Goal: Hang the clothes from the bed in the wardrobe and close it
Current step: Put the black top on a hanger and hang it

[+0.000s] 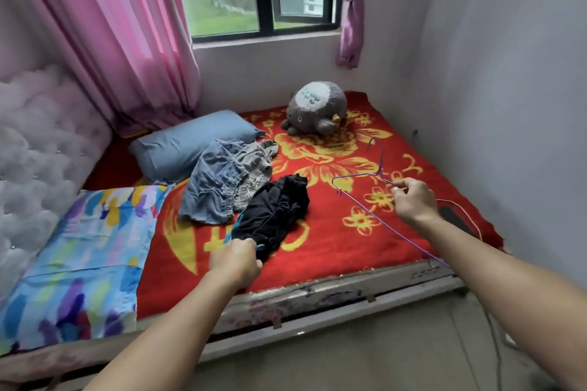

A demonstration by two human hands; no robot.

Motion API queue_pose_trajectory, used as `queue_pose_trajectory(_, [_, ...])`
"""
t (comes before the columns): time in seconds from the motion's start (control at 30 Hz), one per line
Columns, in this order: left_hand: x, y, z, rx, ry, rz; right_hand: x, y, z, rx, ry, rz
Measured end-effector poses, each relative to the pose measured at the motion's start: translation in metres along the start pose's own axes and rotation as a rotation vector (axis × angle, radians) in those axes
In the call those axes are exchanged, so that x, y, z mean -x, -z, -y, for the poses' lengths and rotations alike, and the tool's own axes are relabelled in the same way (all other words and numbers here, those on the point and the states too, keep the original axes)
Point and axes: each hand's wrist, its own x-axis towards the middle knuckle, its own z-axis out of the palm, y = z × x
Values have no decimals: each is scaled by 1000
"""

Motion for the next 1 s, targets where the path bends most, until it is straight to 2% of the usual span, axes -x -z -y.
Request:
queue_pose_trajectory(0.17, [-96,-31,-5,-3,-8,102,-87,-76,-37,-14,-115,14])
queue_pose_trajectory(0.43, [-260,-100,-6,-37,4,287,-239,-257,-120,-100,-386,120])
queue_pose_trajectory(0.63, [-353,-165,-3,30,17,340,-302,-367,-185,-301,-665,38])
queue_pose_trajectory(0.77, [-394,-215,7,-51,-60,408,-304,-405,-250,-75,-791,97])
queue_pose_trajectory(0.87, [-418,-248,22,-129,-169,413,-288,-412,-271,263,-728,266])
queue_pose_trajectory(1.0, [-447,-280,43,-305,-442,429,-246,-423,-257,365,-562,246])
